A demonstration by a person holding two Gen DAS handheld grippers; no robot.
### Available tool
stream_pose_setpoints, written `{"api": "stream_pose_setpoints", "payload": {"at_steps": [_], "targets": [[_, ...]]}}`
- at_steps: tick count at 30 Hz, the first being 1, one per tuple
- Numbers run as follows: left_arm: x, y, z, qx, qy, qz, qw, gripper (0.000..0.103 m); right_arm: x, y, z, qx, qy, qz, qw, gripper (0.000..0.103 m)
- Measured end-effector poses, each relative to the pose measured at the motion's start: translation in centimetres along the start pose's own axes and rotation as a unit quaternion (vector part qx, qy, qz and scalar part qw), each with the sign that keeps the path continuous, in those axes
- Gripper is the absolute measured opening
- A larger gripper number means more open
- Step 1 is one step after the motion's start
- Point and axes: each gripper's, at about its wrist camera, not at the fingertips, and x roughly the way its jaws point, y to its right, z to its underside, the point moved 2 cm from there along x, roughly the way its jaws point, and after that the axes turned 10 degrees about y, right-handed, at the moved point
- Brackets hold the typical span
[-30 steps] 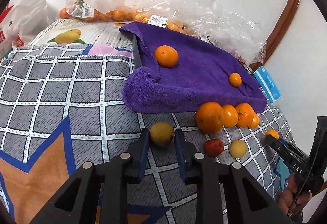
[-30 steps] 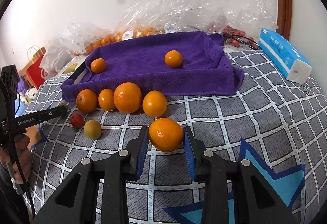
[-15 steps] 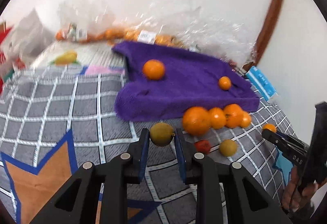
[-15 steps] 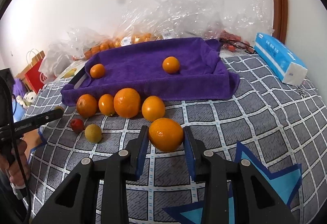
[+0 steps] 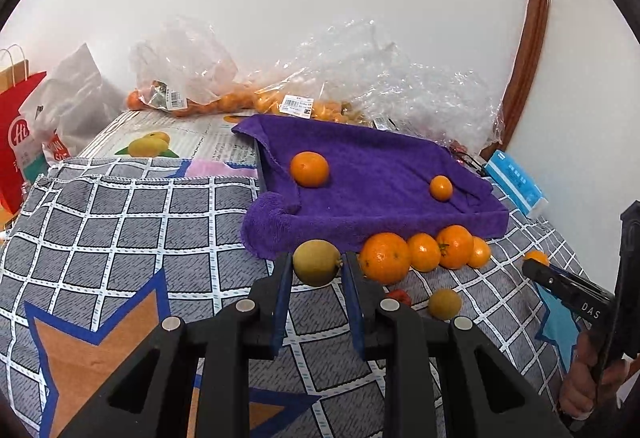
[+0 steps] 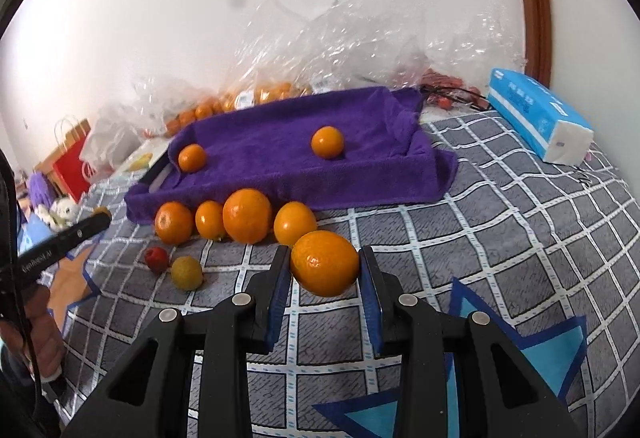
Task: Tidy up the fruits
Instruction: 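Lift the orange with the right gripper while the left gripper lifts the yellow fruit toward the towel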
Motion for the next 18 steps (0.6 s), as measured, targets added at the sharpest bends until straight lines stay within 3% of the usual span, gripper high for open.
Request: {"api": "stream_pose_setpoints", "payload": {"at_steps": [18], "targets": [[-0.4, -0.1, -0.4, -0.009, 0.018, 0.0, 0.9998, 0.024, -1.4, 0.9, -0.4, 0.025, 0.04, -0.001, 0.999, 0.034]]}}
